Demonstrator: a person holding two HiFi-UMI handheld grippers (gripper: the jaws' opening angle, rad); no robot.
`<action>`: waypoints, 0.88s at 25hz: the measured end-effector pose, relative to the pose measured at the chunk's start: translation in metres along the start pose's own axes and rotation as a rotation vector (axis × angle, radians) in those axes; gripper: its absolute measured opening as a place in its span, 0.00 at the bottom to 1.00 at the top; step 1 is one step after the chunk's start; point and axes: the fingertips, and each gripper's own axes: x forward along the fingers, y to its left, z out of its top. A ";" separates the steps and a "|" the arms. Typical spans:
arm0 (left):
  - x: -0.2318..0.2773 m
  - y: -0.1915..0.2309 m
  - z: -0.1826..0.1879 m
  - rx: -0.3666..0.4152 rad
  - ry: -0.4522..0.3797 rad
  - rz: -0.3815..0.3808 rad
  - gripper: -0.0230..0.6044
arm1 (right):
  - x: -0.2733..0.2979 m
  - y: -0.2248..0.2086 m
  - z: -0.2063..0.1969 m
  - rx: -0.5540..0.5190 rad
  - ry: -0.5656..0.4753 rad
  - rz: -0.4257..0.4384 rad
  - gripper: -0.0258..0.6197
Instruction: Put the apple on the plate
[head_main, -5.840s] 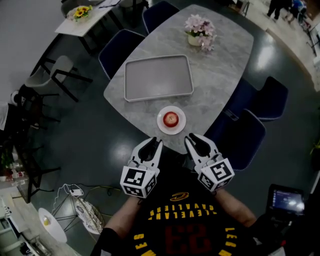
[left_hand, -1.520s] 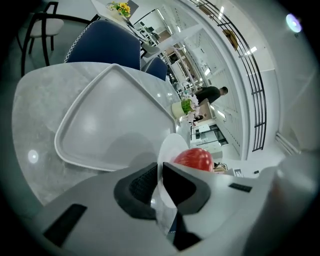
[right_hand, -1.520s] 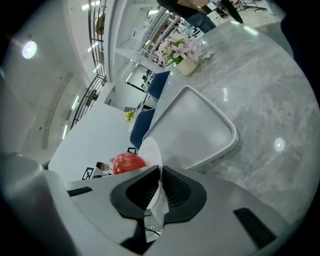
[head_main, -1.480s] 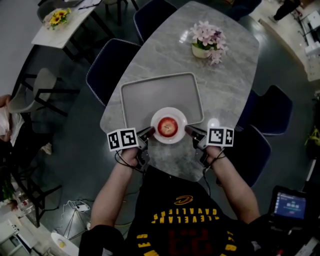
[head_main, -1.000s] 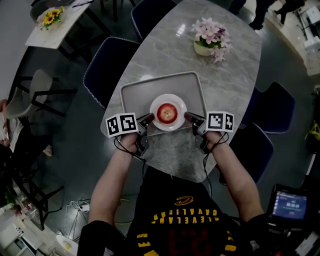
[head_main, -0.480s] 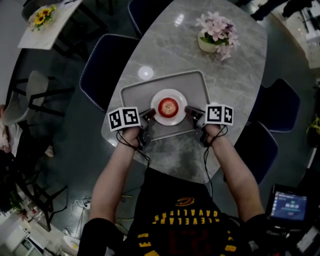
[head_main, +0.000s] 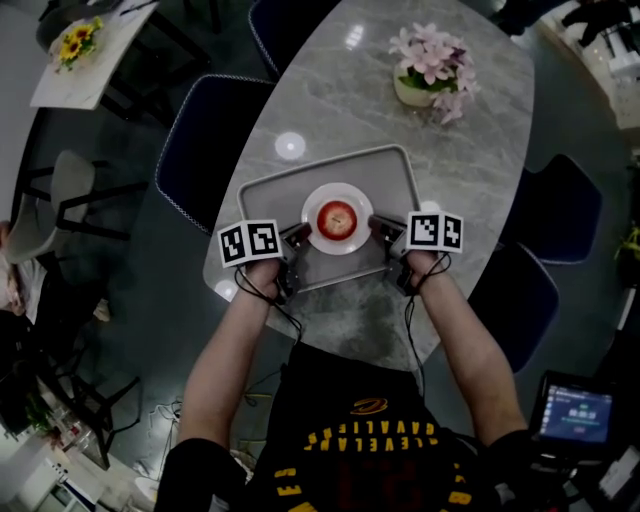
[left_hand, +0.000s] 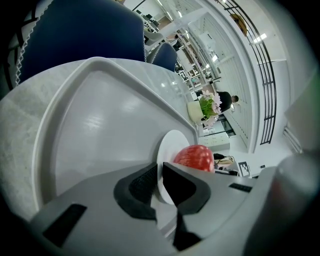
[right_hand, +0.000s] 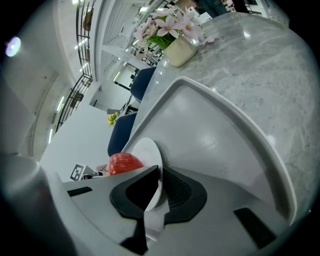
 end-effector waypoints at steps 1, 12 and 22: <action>0.000 0.000 0.000 0.006 0.001 0.001 0.09 | 0.000 0.000 0.000 -0.002 0.000 -0.001 0.09; -0.011 0.007 0.007 0.152 -0.058 0.115 0.10 | 0.004 -0.006 0.001 -0.080 -0.013 -0.030 0.09; -0.054 -0.029 0.007 0.307 -0.222 0.128 0.09 | -0.062 0.013 0.026 -0.316 -0.216 -0.130 0.09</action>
